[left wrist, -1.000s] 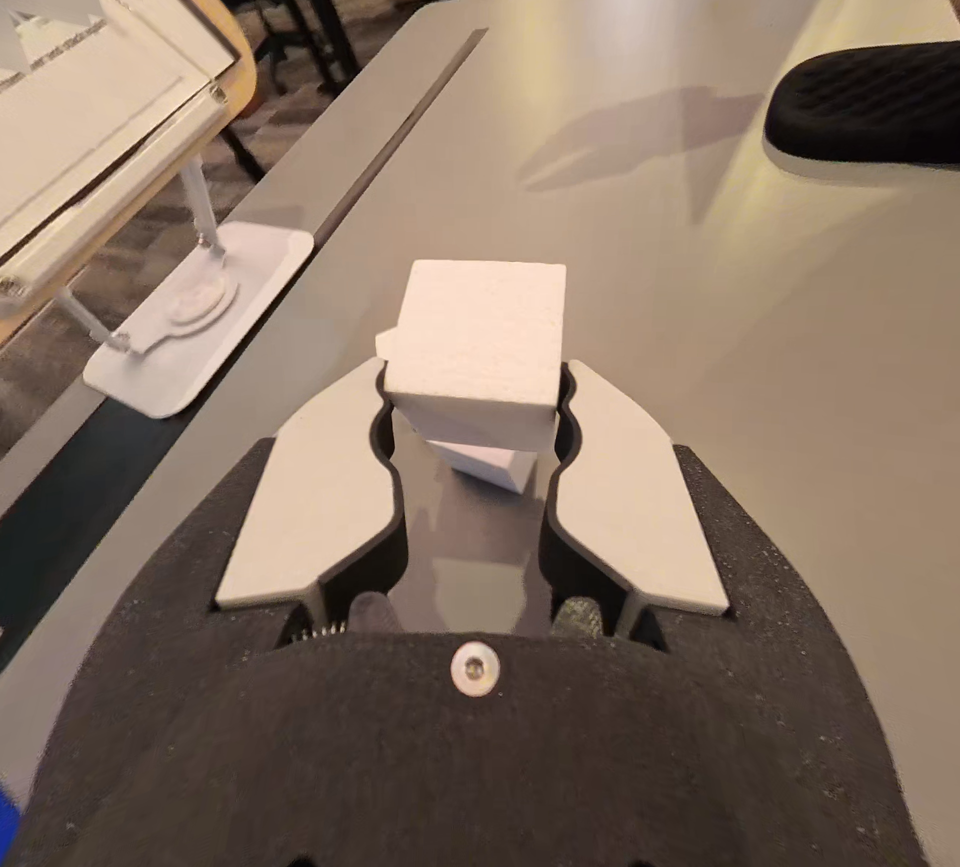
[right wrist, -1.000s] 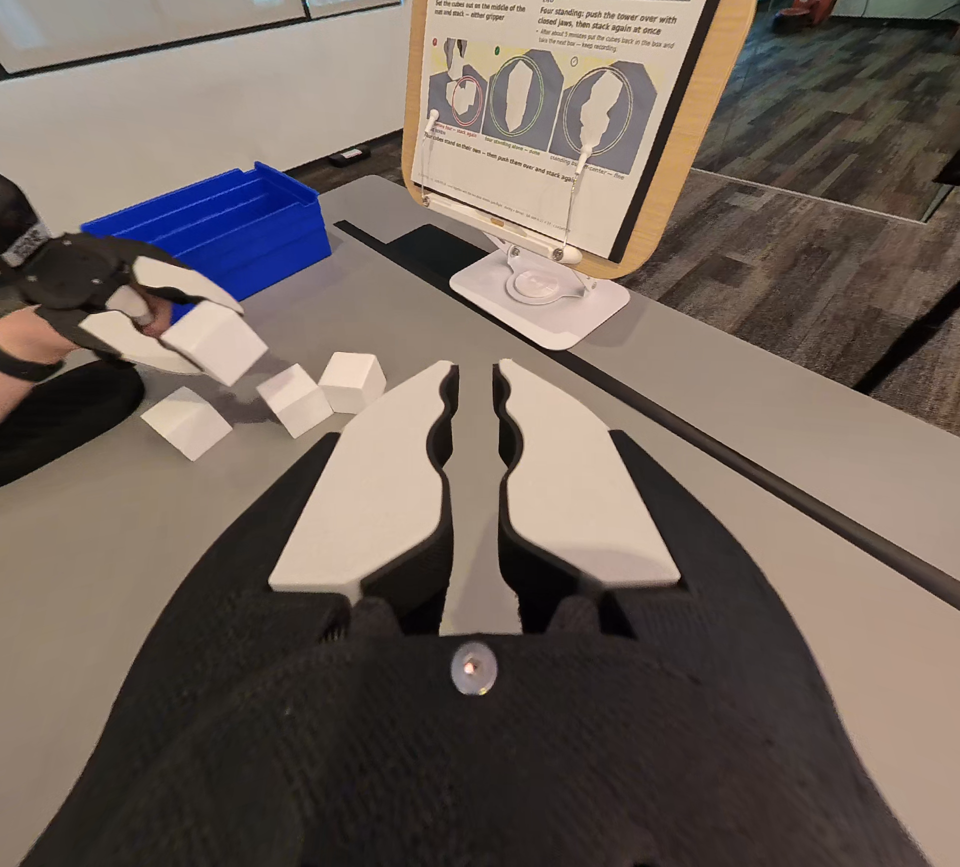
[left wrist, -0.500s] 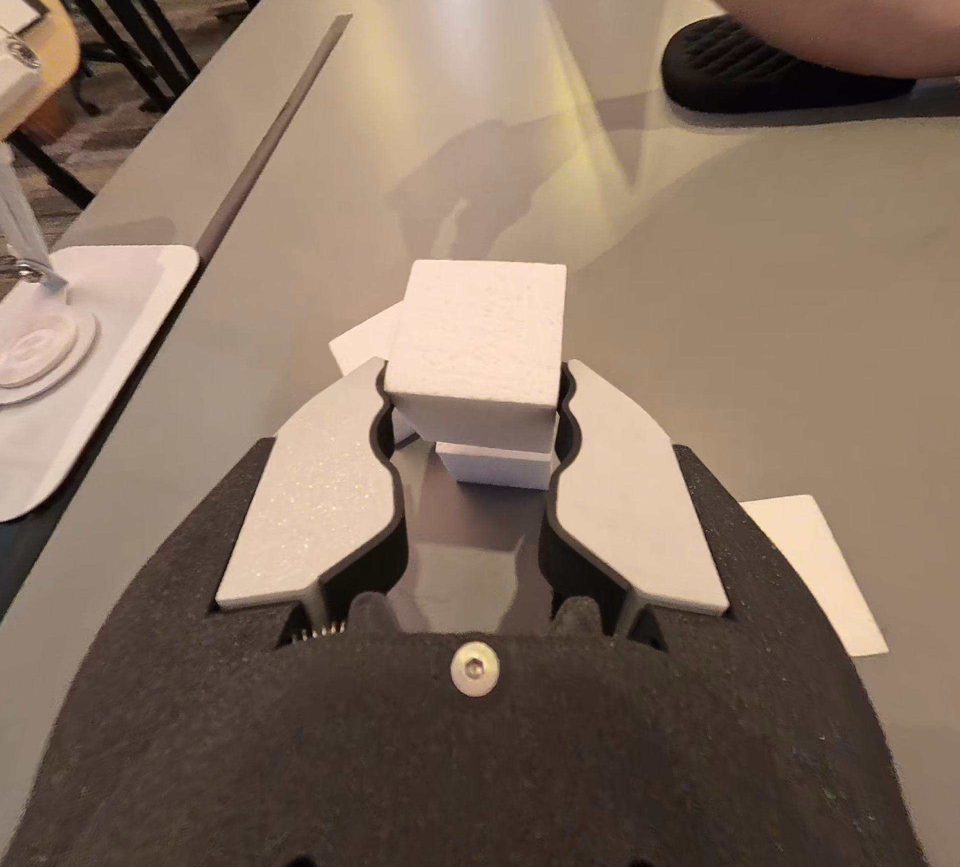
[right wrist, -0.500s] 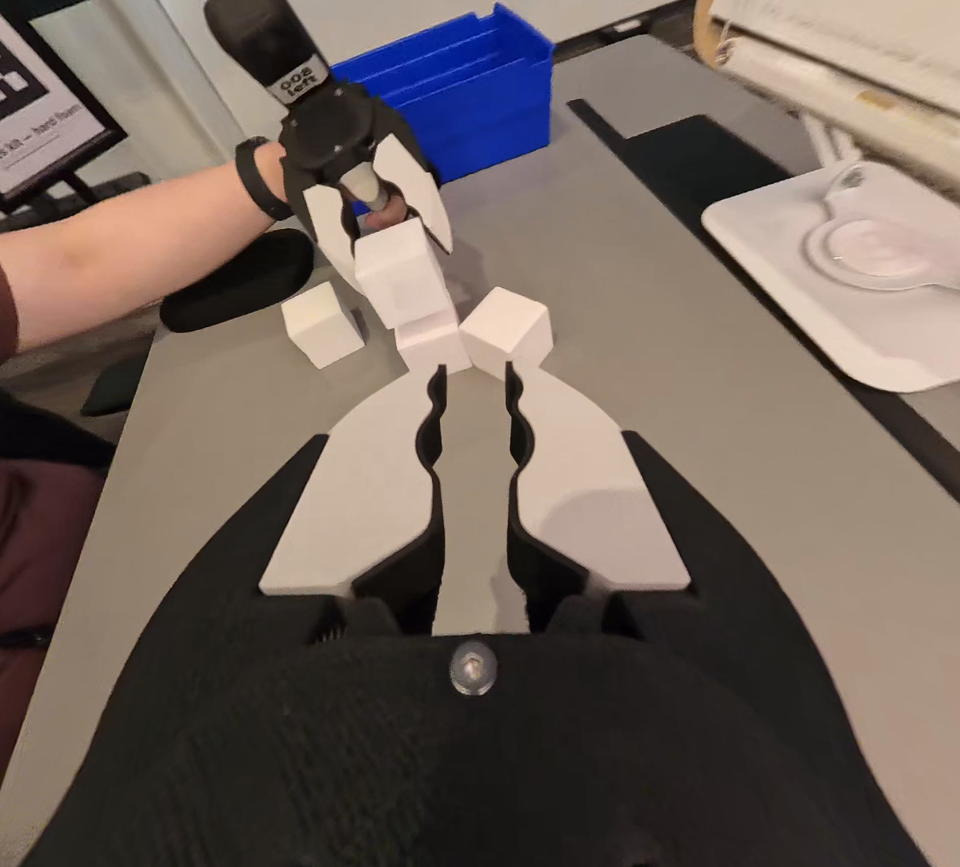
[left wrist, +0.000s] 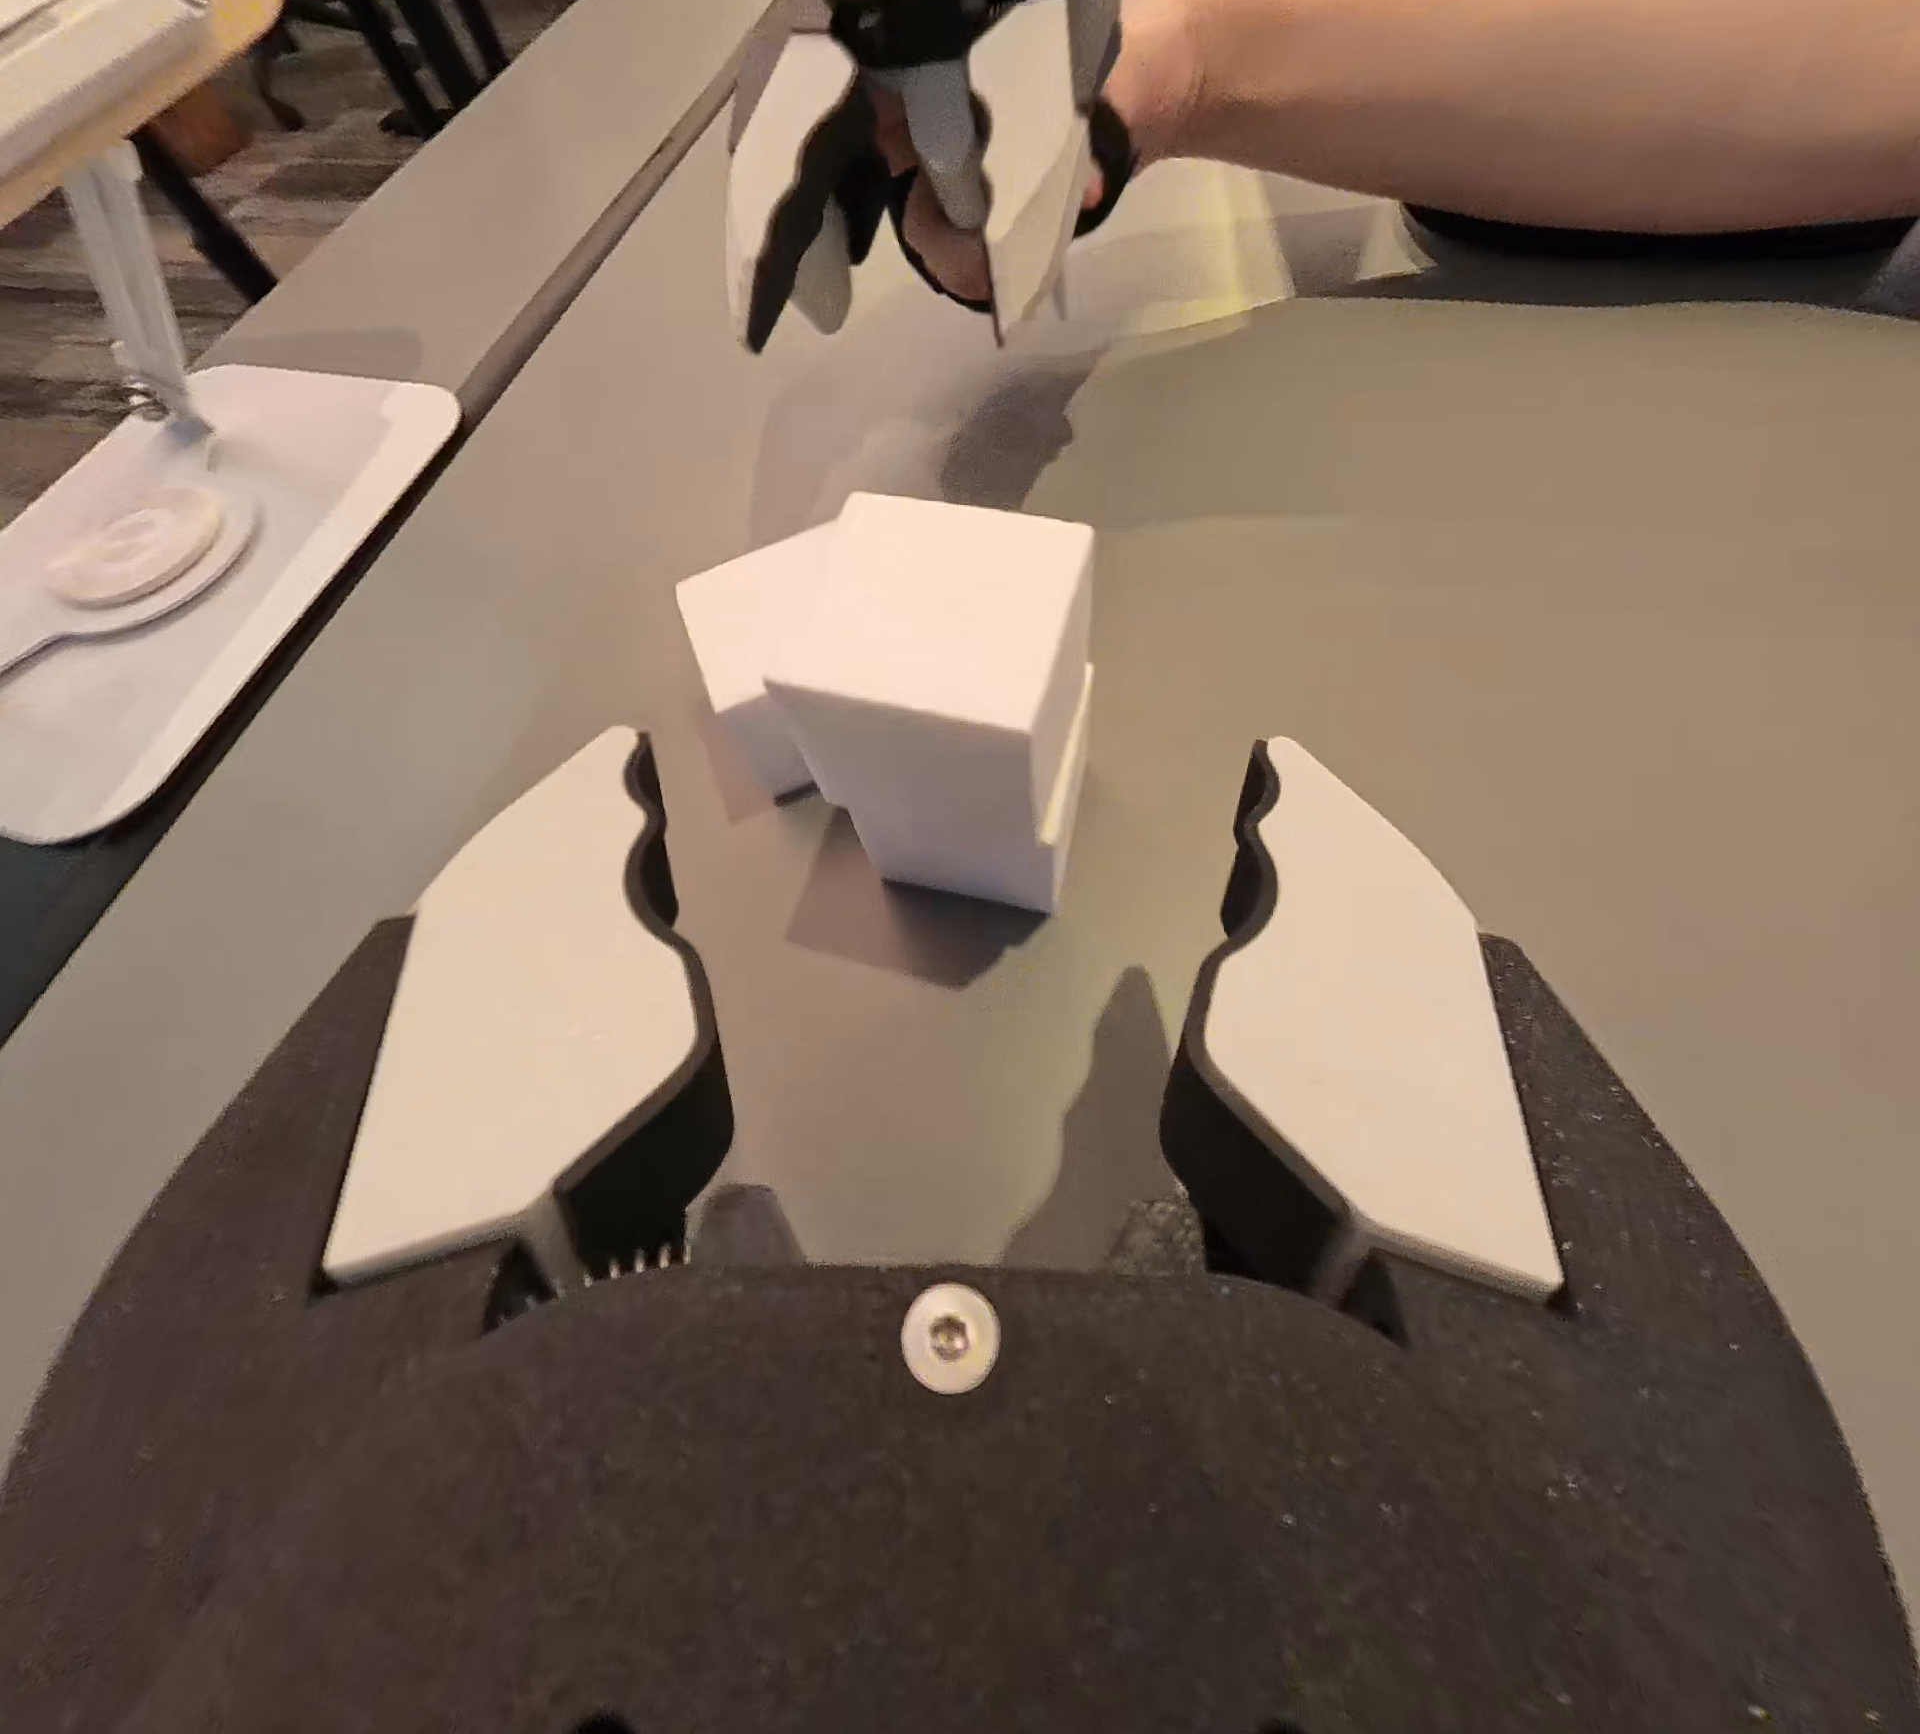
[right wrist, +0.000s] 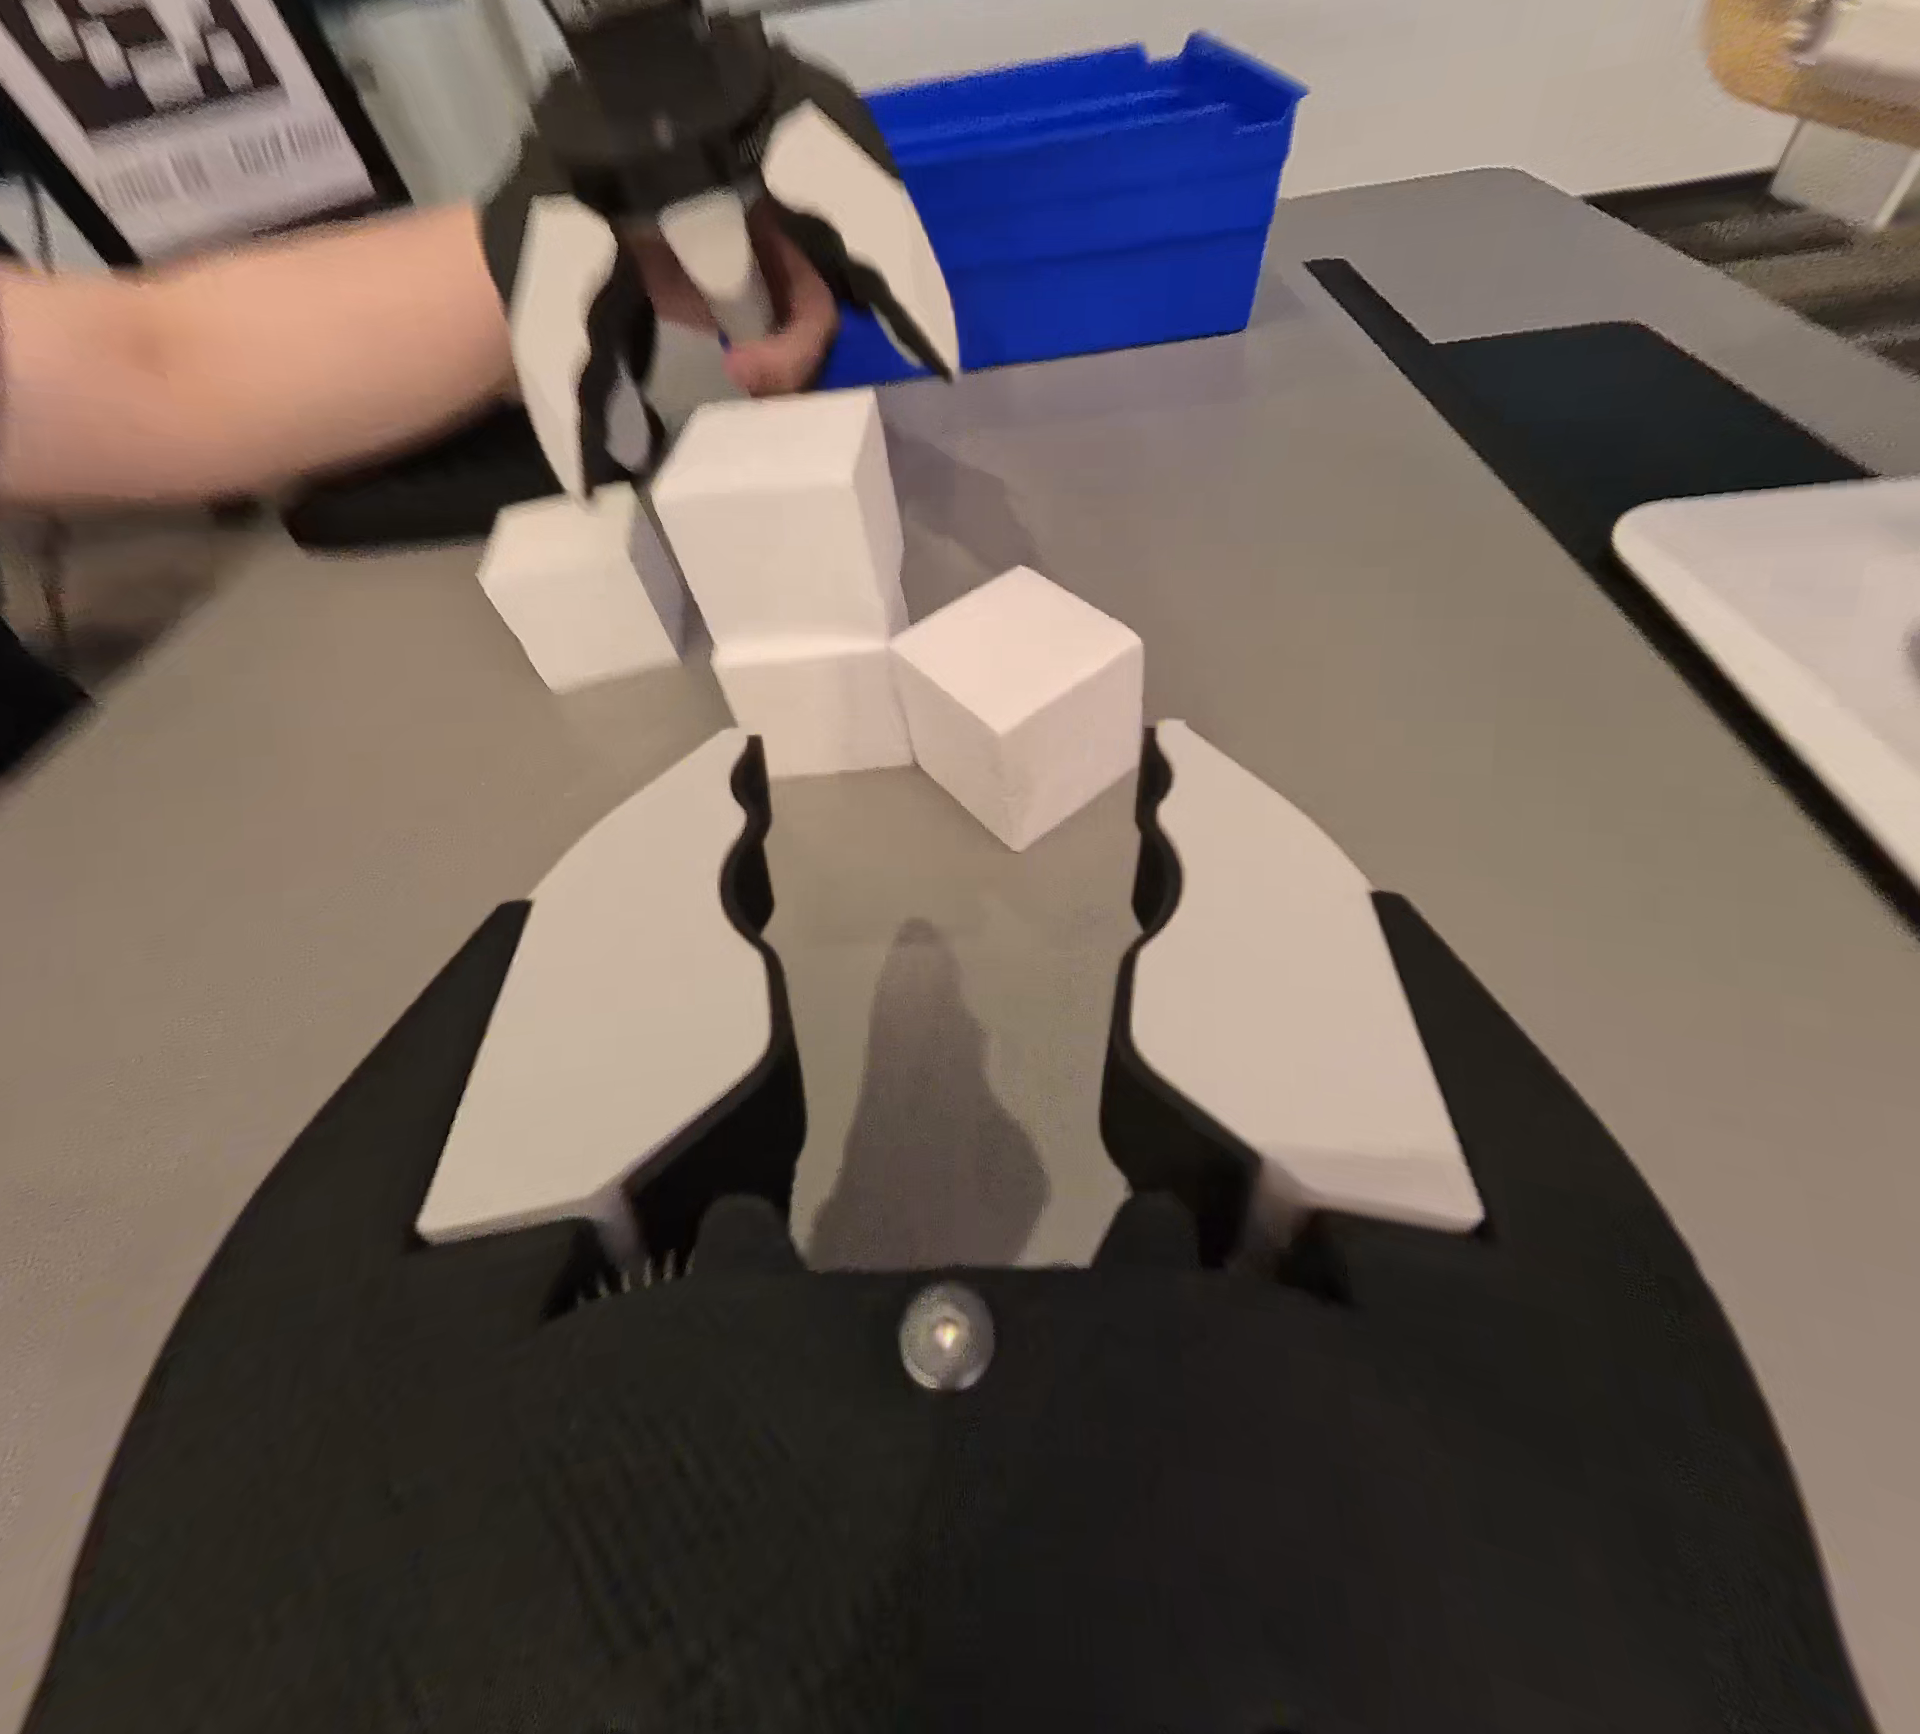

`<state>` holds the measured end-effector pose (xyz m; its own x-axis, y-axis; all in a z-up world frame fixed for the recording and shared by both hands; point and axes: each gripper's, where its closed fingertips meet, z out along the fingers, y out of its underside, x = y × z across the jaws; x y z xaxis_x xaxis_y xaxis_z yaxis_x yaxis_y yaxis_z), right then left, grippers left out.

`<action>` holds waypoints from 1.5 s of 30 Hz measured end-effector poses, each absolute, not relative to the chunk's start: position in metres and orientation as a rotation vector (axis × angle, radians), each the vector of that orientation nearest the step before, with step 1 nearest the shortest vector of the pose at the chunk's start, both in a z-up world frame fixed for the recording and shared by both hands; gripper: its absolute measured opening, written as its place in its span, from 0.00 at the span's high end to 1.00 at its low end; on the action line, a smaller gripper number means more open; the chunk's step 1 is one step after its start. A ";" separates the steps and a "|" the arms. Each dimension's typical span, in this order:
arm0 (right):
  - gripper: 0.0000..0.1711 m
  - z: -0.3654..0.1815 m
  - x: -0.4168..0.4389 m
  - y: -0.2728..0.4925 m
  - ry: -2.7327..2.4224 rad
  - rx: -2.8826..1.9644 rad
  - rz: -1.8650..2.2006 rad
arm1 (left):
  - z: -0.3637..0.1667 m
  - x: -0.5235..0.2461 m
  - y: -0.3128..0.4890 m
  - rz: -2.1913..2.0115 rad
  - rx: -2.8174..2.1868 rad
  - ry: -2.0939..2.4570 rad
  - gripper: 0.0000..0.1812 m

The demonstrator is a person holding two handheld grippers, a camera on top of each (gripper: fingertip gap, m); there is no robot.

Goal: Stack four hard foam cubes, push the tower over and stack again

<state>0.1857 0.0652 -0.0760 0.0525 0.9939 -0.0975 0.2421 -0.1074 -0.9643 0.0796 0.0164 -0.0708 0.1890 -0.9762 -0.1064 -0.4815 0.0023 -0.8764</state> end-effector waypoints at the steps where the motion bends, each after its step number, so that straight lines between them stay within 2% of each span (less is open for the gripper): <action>1: 0.60 -0.080 0.180 0.068 -1.365 -1.457 1.095 | -0.068 0.073 0.010 -0.708 -1.612 1.398 0.43; 10: 0.51 -0.110 0.128 0.084 -1.700 -1.368 1.149 | -0.078 0.034 -0.057 -0.625 -1.671 1.277 0.43; 15: 0.53 -0.127 0.123 0.073 -1.878 -1.405 1.146 | -0.106 0.032 -0.059 -0.514 -1.759 1.297 0.44; 17: 0.63 -0.132 0.121 0.073 -1.910 -1.402 1.094 | -0.112 0.035 -0.058 -0.490 -1.765 1.318 0.45; 20: 0.64 -0.131 0.123 0.076 -1.886 -1.436 1.077 | -0.123 0.035 -0.057 -0.448 -1.796 1.358 0.46; 25: 0.64 -0.119 0.155 0.082 -1.735 -1.517 1.045 | -0.138 0.038 -0.059 -0.348 -1.798 1.463 0.56; 27: 0.64 -0.102 0.172 0.086 -1.625 -1.540 1.007 | -0.142 0.040 -0.062 -0.348 -1.805 1.504 0.64; 29: 0.64 -0.071 0.180 0.090 -1.455 -1.563 0.964 | -0.139 0.042 -0.060 -0.342 -1.780 1.502 0.65; 32: 0.64 -0.017 0.172 0.077 -1.181 -1.600 0.988 | -0.120 0.042 -0.059 -0.375 -1.738 1.468 0.65; 34: 0.64 0.000 0.156 0.062 -1.098 -1.630 0.965 | -0.094 0.035 -0.051 -0.356 -1.702 1.428 0.65; 40: 0.64 -0.004 0.115 0.037 -1.034 -1.767 0.752 | 0.003 0.011 -0.020 -0.299 -1.628 1.359 0.65; 45: 0.64 -0.020 0.098 0.031 -1.051 -1.846 0.659 | 0.054 0.004 0.002 -0.295 -1.614 1.358 0.65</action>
<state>0.0976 0.0309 -0.0197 0.4999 0.8658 -0.0206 0.3952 -0.2493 -0.8841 0.0043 0.0019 0.0542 0.3488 -0.8567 -0.3800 -0.6220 0.0917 -0.7776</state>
